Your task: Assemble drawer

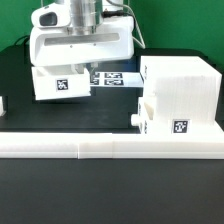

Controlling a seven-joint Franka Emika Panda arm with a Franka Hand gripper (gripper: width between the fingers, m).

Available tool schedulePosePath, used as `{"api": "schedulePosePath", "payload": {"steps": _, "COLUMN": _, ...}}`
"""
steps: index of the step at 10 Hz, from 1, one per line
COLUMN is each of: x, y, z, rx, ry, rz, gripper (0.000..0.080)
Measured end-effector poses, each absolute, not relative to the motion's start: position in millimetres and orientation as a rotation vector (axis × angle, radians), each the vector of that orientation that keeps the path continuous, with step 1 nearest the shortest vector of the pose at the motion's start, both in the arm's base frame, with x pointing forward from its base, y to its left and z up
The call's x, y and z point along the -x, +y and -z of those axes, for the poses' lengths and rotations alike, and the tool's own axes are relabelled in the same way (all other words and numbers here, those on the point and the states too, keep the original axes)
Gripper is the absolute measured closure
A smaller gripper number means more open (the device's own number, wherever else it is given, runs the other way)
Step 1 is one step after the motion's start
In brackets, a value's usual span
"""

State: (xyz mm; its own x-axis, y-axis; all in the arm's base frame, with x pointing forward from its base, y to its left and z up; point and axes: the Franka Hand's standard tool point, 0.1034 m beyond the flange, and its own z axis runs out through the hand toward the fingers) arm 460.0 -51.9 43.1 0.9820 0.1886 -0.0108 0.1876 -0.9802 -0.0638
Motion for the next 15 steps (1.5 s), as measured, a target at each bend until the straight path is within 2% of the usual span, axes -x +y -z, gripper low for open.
{"api": "schedulePosePath", "payload": {"steps": 2, "x": -490, "y": -38, "z": -55.9, "rx": 3.049, "ry": -0.323, "rz": -0.044, "gripper": 0.0758}}
{"api": "schedulePosePath", "payload": {"steps": 5, "x": -490, "y": -39, "z": -53.5, "rx": 3.027, "ry": -0.499, "rz": -0.029, "gripper": 0.0757}}
{"api": "schedulePosePath", "payload": {"steps": 7, "x": -483, "y": -46, "z": -48.5, "rx": 2.947, "ry": -0.854, "rz": -0.016, "gripper": 0.0757}}
{"api": "schedulePosePath", "payload": {"steps": 11, "x": -509, "y": -48, "z": -51.2, "rx": 2.659, "ry": -1.562, "rz": -0.008, "gripper": 0.0757}}
{"api": "schedulePosePath", "payload": {"steps": 15, "x": -509, "y": -50, "z": -50.9, "rx": 2.435, "ry": -1.924, "rz": -0.018, "gripper": 0.0757}}
